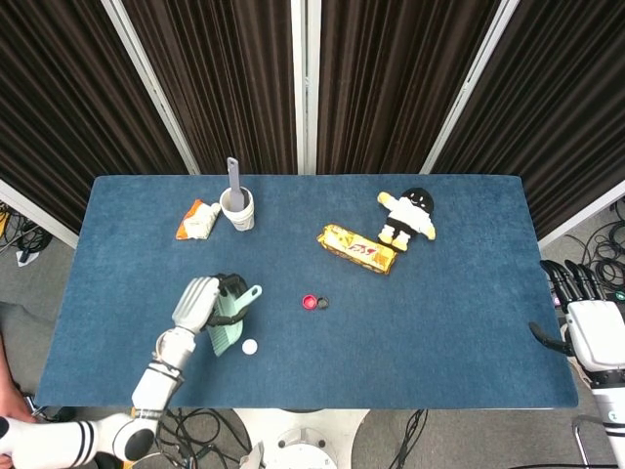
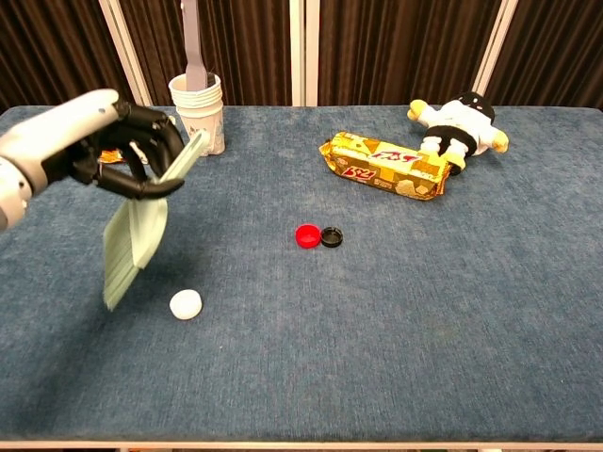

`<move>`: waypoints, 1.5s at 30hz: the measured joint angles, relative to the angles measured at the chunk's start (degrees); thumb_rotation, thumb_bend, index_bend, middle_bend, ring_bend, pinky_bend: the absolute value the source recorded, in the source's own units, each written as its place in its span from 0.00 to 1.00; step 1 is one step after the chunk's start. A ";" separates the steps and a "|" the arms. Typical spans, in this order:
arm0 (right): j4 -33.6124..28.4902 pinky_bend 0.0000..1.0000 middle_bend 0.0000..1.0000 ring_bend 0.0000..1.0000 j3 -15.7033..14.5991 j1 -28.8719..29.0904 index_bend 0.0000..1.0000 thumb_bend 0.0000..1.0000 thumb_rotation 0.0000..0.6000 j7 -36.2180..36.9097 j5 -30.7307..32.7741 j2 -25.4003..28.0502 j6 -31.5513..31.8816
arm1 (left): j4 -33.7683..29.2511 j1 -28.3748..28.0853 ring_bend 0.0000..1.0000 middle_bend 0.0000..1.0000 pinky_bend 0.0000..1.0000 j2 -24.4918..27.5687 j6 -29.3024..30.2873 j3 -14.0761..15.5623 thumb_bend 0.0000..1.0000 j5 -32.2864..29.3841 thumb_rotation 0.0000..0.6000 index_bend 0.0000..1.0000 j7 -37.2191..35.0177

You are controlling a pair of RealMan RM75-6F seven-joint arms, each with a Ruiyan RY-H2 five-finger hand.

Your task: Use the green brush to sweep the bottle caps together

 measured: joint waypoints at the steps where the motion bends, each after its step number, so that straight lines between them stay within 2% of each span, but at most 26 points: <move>1: -0.09 0.00 0.09 0.00 -0.05 -0.02 0.00 0.15 1.00 -0.10 0.12 0.06 -0.02 | -0.34 0.62 0.47 0.59 0.28 -1.07 0.80 0.08 0.41 -0.18 1.00 0.55 1.34; 9: -0.64 0.00 0.09 0.00 -0.38 -0.43 0.00 0.15 1.00 -0.42 0.63 0.40 0.39 | -0.32 2.83 0.47 0.59 0.24 -7.69 1.78 0.52 0.41 0.12 1.00 0.55 6.33; 17: -1.18 0.00 0.09 0.00 -0.68 -0.93 0.00 0.15 1.00 -0.80 0.98 0.51 0.93 | 6.83 3.20 0.47 0.59 0.24 -14.71 1.77 -0.51 0.41 1.69 1.00 0.55 9.02; 27: -1.42 0.00 0.09 0.00 -0.94 -1.68 0.00 0.15 1.00 -0.83 1.49 0.60 1.67 | 13.75 -0.61 0.47 0.59 0.24 -22.00 -3.07 -5.49 0.41 3.48 1.00 0.55 9.86; 37: -1.88 0.00 0.09 0.00 -1.05 -2.44 0.00 0.15 1.00 -0.98 1.72 1.03 2.62 | 21.36 -8.27 0.47 0.59 0.24 -27.80 -9.09 -12.61 0.41 3.13 1.00 0.55 13.02; 45: -1.77 0.00 0.09 0.00 -1.06 -2.78 0.00 0.15 1.00 -0.86 2.07 1.07 2.80 | 26.90 -13.50 0.47 0.60 0.24 -31.19 -12.16 -16.66 0.41 2.34 1.00 0.55 14.73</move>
